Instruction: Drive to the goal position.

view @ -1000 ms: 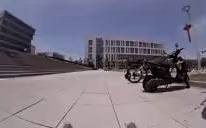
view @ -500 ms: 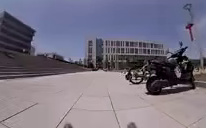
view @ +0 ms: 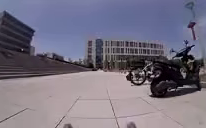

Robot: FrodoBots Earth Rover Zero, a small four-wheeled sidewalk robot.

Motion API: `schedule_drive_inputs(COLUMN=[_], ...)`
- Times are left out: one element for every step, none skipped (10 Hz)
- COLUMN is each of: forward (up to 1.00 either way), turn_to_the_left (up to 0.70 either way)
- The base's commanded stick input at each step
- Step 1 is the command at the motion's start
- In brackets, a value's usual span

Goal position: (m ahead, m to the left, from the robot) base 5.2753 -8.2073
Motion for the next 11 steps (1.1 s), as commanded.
schedule_drive_inputs(forward=[0.45, 0.45, 0.45, 0.45, 0.45, 0.45, 0.45, 0.45, 0.45, 0.45, 0.45], turn_to_the_left=[0.0, 0.0, 0.0, 0.0, 0.0, 0.0, 0.0, 0.04, 0.06, 0.06, 0.05])
